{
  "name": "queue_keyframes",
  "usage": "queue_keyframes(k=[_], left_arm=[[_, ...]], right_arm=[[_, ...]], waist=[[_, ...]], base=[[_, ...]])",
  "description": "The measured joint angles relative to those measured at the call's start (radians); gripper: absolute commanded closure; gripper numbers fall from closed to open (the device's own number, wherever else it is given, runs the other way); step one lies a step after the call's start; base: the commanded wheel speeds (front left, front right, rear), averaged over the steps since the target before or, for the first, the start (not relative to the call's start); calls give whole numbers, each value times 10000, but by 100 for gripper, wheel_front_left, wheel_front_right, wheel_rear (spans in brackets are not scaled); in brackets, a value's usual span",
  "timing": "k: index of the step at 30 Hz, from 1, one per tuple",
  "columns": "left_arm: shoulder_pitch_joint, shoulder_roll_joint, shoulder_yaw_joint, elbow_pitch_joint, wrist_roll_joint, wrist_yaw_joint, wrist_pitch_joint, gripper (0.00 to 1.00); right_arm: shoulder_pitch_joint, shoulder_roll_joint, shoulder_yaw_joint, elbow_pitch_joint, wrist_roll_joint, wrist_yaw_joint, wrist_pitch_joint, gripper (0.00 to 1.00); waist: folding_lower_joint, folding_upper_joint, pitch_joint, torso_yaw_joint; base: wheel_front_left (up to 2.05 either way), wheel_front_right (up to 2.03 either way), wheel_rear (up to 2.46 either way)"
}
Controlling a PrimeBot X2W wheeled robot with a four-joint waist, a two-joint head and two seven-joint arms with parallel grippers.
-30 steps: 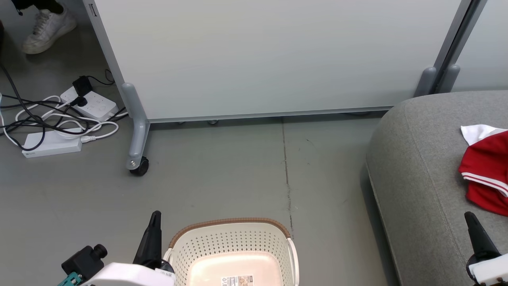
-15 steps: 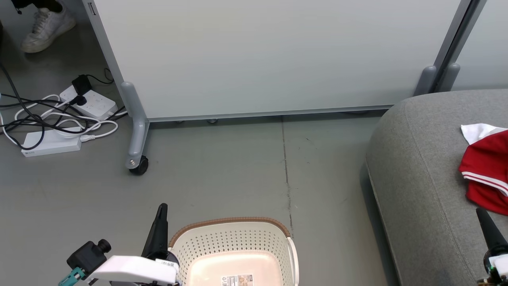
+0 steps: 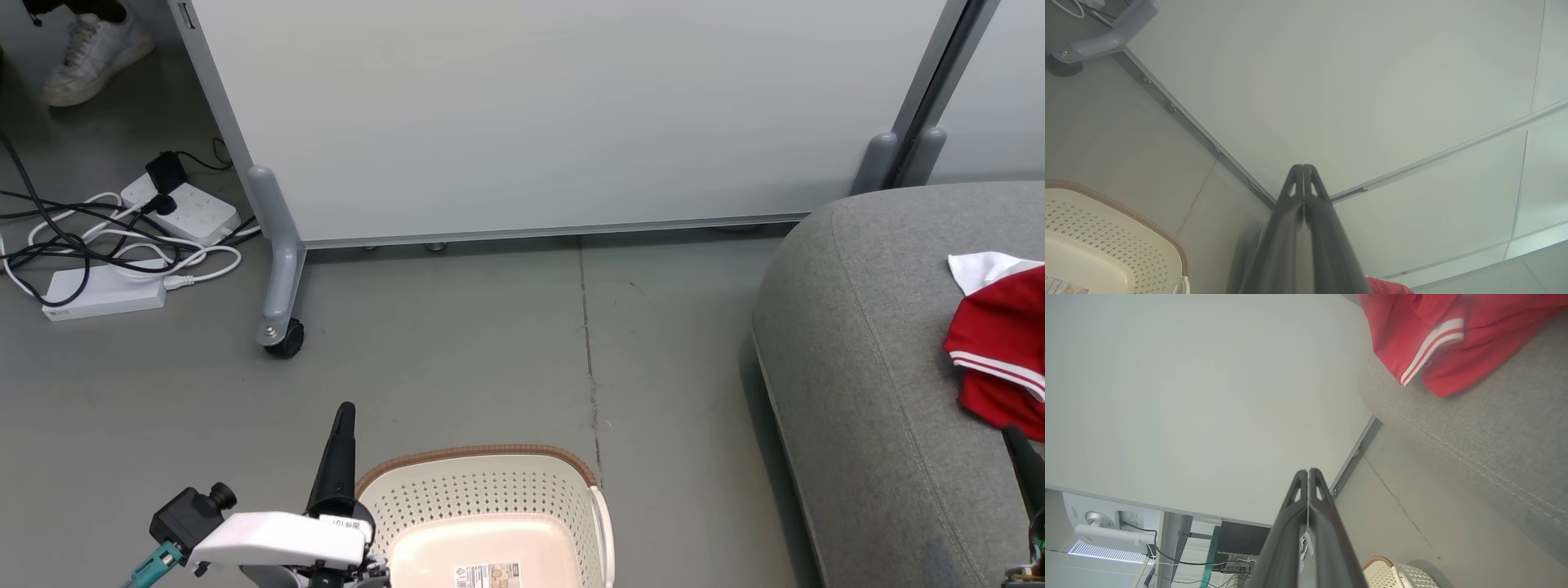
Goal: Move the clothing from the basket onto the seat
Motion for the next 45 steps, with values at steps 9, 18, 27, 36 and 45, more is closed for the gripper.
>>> queue_keyframes(k=[9,18,27,36,45], left_arm=[[-194,-115,-38,121,-688,-222,-27,100],[-383,-282,-82,222,-1338,-403,-38,100],[-559,-391,-119,341,-1944,-577,-40,100],[-657,-497,-153,443,-2520,-767,-44,100],[-822,-633,-184,518,-3064,-928,-65,100]], right_arm=[[-189,-15,-345,186,794,0,314,100],[-291,-25,-671,305,1524,0,604,100],[-422,-40,-988,454,2217,0,886,100],[-597,-48,-1285,583,2840,0,1126,100],[-668,-50,-1569,677,3432,0,1356,100]], waist=[[0,0,25,-7],[0,0,49,-14],[0,0,73,-21],[0,0,98,-28],[0,0,123,-35]], base=[[0,0,0],[0,0,0],[0,0,0],[0,0,0],[0,0,0]])
